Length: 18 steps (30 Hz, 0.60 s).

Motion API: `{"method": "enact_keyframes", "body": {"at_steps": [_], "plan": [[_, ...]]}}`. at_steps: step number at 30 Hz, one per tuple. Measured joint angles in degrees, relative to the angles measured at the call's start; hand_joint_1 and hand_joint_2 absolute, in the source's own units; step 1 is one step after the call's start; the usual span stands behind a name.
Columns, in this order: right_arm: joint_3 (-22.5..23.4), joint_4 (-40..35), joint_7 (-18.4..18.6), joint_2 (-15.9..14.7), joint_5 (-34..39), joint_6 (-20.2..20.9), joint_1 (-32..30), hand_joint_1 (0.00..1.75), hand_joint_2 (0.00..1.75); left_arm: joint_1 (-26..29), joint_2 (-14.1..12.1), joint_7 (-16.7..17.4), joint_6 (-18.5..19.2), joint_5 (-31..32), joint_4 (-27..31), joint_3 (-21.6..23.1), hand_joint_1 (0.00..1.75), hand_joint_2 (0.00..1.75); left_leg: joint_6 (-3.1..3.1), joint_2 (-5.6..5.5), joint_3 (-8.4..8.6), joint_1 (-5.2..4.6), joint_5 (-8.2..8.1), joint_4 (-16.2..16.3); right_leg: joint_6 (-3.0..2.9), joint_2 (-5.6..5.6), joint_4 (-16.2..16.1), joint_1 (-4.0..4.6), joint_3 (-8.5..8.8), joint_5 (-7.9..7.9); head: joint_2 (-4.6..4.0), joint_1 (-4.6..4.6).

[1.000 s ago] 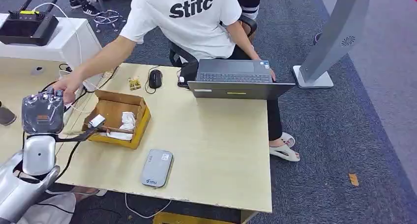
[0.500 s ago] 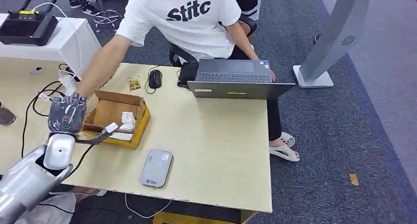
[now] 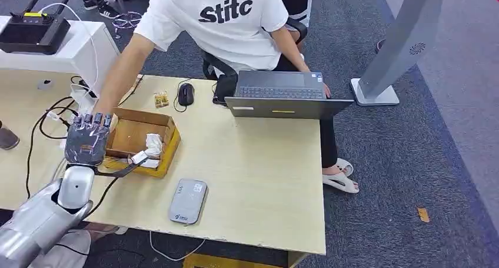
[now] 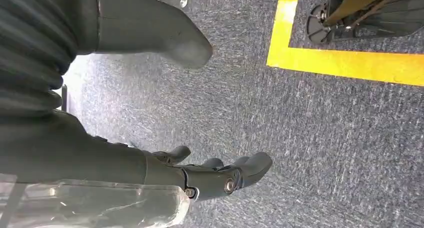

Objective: Pass the card to the sensor for recognition and then transmit it.

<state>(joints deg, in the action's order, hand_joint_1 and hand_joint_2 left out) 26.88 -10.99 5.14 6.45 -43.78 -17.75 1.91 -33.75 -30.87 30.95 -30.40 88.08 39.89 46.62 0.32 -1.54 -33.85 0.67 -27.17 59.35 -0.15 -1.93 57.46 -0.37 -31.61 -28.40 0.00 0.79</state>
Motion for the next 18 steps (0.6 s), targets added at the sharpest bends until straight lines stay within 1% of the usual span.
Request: {"method": "enact_keyframes", "body": {"at_steps": [9, 13, 16, 18], "plan": [[0.4, 0.0, 0.1, 0.5, 0.1, -0.9, 0.0, 0.0, 1.75, 2.0, 1.8, 0.2, -0.2, 0.0, 0.0, -1.8, 0.0, 1.75, 0.0, 0.0, 0.0, 0.01, 0.0, 0.0, 0.0, 0.01, 0.0, 0.0, -0.01, 0.0, 0.0, 0.0], [0.6, 0.0, 0.3, 0.6, 0.2, -1.2, 0.0, 0.0, 1.75, 2.2, 2.5, -0.1, -1.1, 0.0, 0.1, -3.5, 0.0, 1.75, 0.0, 0.0, 0.01, 0.02, 0.0, 0.0, 0.0, 0.0, 0.0, 0.0, -0.01, 0.0, 0.0, 0.0], [1.1, 0.0, 0.4, 0.9, 0.2, -1.5, 0.0, 0.0, 1.75, 2.6, 3.2, -1.6, -1.9, 0.0, 0.8, -5.7, 0.0, 1.75, 0.0, 0.0, 0.01, 0.01, 0.0, 0.0, 0.0, 0.0, 0.0, 0.0, -0.01, 0.0, 0.0, 0.02], [1.3, 0.0, 0.6, 0.9, 0.3, -1.5, 0.0, 0.0, 1.75, 3.1, 3.9, -3.4, -2.7, 0.0, 1.9, -8.2, 0.0, 1.75, 0.0, 0.0, 0.0, 0.01, 0.0, 0.0, 0.0, 0.0, 0.0, 0.0, -0.01, 0.0, 0.0, 0.0]]}}
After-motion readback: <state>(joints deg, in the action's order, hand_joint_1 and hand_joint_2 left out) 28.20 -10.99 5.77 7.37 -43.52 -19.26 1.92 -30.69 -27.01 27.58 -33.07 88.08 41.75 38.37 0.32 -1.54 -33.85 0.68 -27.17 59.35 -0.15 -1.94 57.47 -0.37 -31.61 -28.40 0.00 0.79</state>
